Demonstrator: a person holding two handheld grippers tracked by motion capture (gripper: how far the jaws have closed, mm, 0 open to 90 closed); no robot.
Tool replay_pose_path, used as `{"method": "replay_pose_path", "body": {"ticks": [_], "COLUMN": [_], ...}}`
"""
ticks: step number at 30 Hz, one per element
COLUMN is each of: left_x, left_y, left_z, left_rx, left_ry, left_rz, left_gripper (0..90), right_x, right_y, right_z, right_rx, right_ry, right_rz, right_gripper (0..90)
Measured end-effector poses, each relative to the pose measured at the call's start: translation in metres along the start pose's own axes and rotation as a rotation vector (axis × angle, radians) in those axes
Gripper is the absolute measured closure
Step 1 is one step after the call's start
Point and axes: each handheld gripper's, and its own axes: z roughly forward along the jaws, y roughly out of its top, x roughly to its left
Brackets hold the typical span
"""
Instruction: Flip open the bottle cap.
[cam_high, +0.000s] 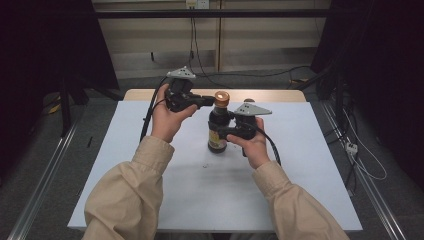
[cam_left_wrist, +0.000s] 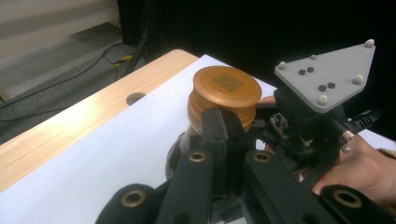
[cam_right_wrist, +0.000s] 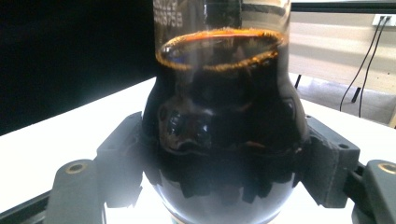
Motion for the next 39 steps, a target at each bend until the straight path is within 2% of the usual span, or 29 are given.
{"method": "replay_pose_path", "body": {"ticks": [2, 3, 4, 5, 6, 8, 10, 11, 13, 15, 16, 22, 27, 34, 39], "left_x": [0.000, 0.000, 0.000, -0.005, -0.011, -0.023, -0.029, -0.028, -0.024, -0.020, -0.018, -0.012, -0.008, 0.001, 0.002], "left_y": [0.000, 0.000, 0.003, 0.012, 0.023, 0.039, 0.044, 0.044, 0.041, 0.037, 0.035, 0.027, 0.018, 0.001, -0.002], "left_z": [0.001, 0.001, -0.003, -0.006, -0.008, -0.006, -0.007, -0.010, -0.014, -0.016, -0.016, -0.021, -0.023, -0.018, -0.013], "left_rx": [0.000, -0.027, -0.116, -0.138, -0.129, -0.081, -0.054, -0.047, -0.034, -0.016, -0.023, -0.028, -0.003, 0.021, 0.031], "left_ry": [-0.004, -0.014, -0.078, -0.067, -0.059, -0.012, 0.003, 0.022, 0.024, 0.015, 0.008, 0.016, 0.022, 0.026, 0.022], "left_rz": [-0.011, -0.022, -0.060, -0.034, -0.010, 0.037, 0.058, 0.063, 0.055, 0.042, 0.037, 0.023, 0.015, -0.018, -0.011], "left_gripper": [90.0, 90.0, 90.0, 90.0, 90.0, 90.0, 90.0, 90.0, 90.0, 90.0, 90.0, 90.0, 90.0, 90.0, 90.0], "right_x": [-0.001, -0.001, -0.001, -0.001, 0.002, 0.010, 0.015, 0.013, 0.007, 0.006, 0.007, 0.006, 0.006, 0.006, 0.006], "right_y": [0.000, 0.000, -0.001, -0.001, 0.000, 0.002, 0.002, 0.001, 0.000, -0.001, -0.001, 0.000, 0.000, 0.000, 0.000], "right_z": [0.000, -0.001, -0.001, 0.000, 0.001, 0.007, 0.010, 0.009, 0.006, 0.003, 0.003, 0.003, 0.003, 0.003, 0.003], "right_rx": [0.000, -0.002, -0.003, -0.003, 0.002, 0.013, 0.007, 0.001, 0.000, 0.000, 0.000, 0.005, 0.009, 0.009, 0.009], "right_ry": [-0.003, -0.001, -0.002, 0.011, 0.002, -0.004, -0.017, -0.018, -0.015, -0.008, -0.010, -0.006, -0.006, -0.005, -0.004], "right_rz": [0.004, 0.007, 0.007, -0.003, -0.016, -0.052, -0.068, -0.056, -0.032, -0.034, -0.034, -0.037, -0.037, -0.037, -0.038], "right_gripper": [25.6, 25.5, 25.6, 25.6, 25.6, 25.6, 25.6, 25.6, 25.6, 25.5, 25.5, 25.5, 25.4, 25.4, 25.4]}}
